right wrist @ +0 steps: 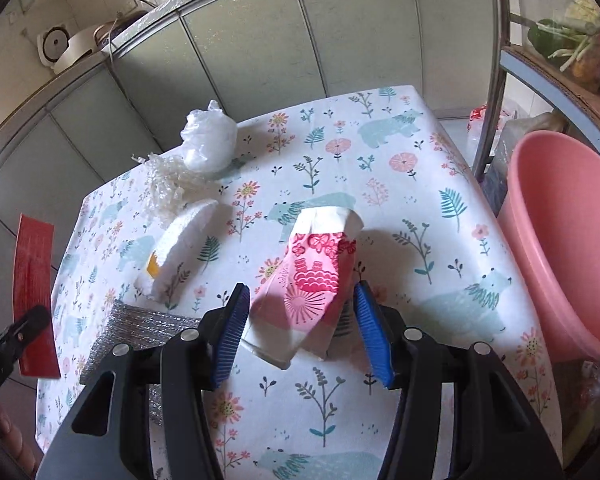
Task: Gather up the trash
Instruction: 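Grasp the red box with the left gripper while the right grasps the pink tissue box, then carry the red box and pink tissue box with both grippers over the bucket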
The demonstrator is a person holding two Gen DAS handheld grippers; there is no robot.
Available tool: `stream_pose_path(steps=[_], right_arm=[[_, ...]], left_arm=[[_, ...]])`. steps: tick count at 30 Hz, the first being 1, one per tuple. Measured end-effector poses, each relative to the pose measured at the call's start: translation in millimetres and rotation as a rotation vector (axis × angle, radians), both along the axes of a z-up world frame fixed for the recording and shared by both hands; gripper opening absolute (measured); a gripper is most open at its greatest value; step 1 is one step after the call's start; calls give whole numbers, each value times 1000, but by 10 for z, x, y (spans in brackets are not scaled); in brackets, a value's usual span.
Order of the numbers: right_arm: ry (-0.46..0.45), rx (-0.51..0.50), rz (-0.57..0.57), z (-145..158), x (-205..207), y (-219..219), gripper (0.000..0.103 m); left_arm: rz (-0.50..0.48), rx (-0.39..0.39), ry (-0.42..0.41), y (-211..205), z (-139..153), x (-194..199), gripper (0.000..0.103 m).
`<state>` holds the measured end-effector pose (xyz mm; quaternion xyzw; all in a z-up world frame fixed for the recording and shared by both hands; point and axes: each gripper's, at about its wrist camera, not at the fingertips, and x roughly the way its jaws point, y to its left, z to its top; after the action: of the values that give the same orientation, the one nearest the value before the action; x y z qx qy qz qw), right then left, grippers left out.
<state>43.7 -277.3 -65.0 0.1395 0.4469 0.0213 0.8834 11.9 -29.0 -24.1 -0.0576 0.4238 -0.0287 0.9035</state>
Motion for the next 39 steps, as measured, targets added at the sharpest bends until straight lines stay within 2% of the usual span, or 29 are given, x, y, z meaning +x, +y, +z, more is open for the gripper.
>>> stream_pose_path(steps=[1,2,4,6,20,31,39], right_arm=[[-6,3,0,8,-10,-7,52],[-10,-2,0,13,-16,-10,43],[-11,-8,-2,14,-24,-25,31],[-16,-3,-5,25,-35,-46,23],[-80,-12,33,207,-171,-21,23],[-144,48,61,416,-379,-73,23],[-191,54,65,547,-573,-204,23]], left_arm=[[1,0,0,-4,-8,-18,25],[1,0,-2,-7,-10,-28,25],[2,0,-3,-21,-16,-42,25],[3,3,-8,-39,-15,-57,25],[3,15,-27,-91,26,-107,25],[-4,42,-47,-199,107,-175,25],[-28,73,-66,-391,154,-234,25]])
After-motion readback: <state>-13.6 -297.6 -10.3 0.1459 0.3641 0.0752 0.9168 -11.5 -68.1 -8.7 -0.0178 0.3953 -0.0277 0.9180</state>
